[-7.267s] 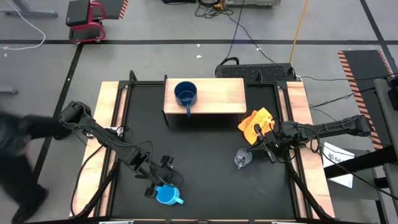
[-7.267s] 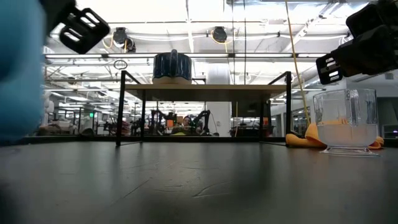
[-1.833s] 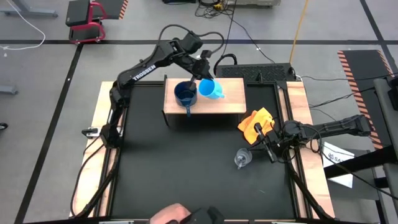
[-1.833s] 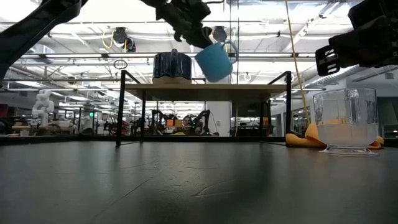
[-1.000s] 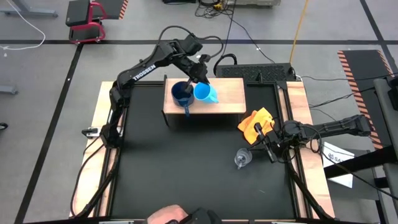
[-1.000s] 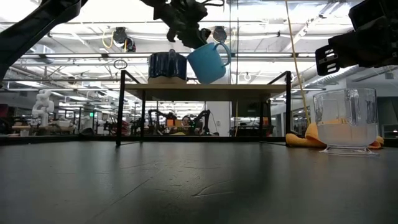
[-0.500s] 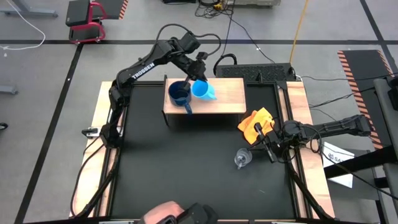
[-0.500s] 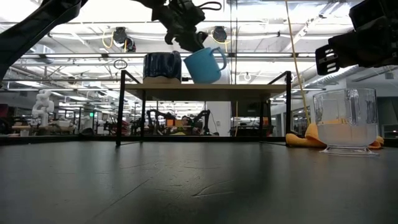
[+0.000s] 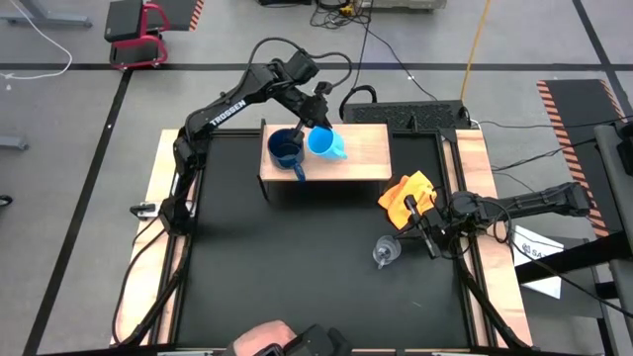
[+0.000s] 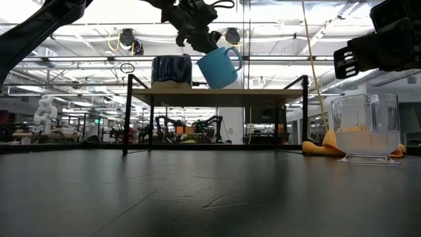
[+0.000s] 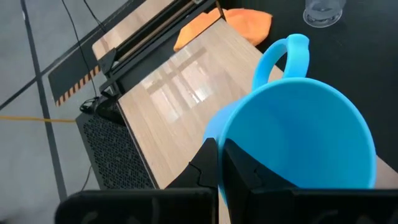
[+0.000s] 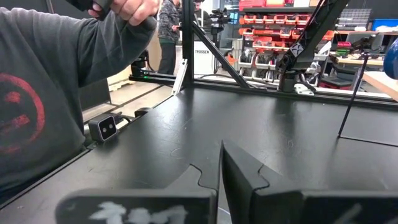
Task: Stack small to large cups/mugs on shelf
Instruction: Put the blue mug on the shelf
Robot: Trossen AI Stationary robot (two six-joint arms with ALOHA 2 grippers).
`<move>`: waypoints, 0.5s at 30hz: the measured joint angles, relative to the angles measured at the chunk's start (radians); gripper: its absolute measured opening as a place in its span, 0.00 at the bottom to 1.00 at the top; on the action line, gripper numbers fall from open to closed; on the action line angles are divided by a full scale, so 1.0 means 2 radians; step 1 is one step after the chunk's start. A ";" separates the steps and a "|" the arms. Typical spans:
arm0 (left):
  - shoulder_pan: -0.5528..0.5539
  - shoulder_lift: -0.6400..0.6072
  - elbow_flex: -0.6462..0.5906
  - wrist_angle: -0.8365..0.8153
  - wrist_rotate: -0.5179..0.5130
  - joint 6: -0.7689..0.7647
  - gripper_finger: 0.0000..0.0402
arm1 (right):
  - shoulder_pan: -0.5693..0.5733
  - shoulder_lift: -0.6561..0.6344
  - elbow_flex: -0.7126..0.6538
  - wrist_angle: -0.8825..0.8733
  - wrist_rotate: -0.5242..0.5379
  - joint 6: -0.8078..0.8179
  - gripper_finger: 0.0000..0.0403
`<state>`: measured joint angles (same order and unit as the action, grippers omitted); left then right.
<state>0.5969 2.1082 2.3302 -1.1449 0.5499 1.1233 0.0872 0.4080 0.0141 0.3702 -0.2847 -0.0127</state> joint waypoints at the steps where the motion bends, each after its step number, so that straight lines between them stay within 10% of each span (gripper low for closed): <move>1: -0.001 0.000 0.000 -0.001 0.000 0.000 0.01 | 0.000 0.000 0.000 0.000 0.000 0.000 0.02; 15: -0.012 0.000 0.000 -0.017 0.001 -0.006 0.01 | 0.000 0.000 0.000 0.000 0.000 0.009 0.02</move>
<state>0.5728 2.1082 2.3302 -1.1791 0.5527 1.1122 0.0871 0.4084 0.0141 0.3702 -0.2848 0.0055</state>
